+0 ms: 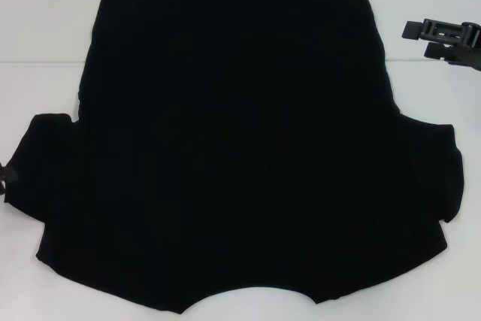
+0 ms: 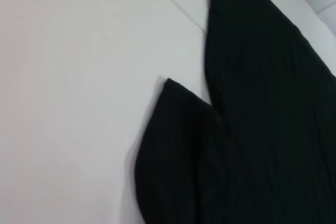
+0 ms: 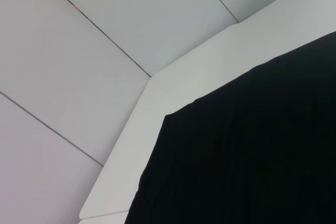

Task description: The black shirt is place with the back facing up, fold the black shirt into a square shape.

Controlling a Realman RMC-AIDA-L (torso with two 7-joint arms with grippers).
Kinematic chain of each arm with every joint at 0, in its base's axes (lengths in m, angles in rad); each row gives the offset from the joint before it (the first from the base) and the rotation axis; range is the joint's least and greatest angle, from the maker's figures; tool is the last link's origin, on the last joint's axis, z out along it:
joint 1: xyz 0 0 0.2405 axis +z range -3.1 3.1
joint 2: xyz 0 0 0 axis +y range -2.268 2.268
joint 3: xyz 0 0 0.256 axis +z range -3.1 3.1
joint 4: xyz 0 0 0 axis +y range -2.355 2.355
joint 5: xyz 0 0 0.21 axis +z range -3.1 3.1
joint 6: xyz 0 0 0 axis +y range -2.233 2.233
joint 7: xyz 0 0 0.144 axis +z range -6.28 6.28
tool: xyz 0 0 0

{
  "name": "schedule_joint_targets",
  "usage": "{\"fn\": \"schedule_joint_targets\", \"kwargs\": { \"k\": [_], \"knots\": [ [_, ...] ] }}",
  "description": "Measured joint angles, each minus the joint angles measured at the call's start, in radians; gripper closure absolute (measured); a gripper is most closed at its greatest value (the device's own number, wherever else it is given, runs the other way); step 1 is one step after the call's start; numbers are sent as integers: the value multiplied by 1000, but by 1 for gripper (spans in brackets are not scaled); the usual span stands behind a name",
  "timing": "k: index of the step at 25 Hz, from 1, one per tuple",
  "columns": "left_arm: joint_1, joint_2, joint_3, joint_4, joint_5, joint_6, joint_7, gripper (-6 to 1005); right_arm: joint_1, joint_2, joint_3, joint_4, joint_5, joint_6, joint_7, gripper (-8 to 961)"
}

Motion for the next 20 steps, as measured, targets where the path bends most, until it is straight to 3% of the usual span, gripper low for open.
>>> {"fn": "schedule_joint_targets", "kwargs": {
  "k": [20],
  "knots": [
    [-4,-1,3,-76,30,-137,-1,607,-5,-2,0,0,0,-7,-3,44]
  ]
}}
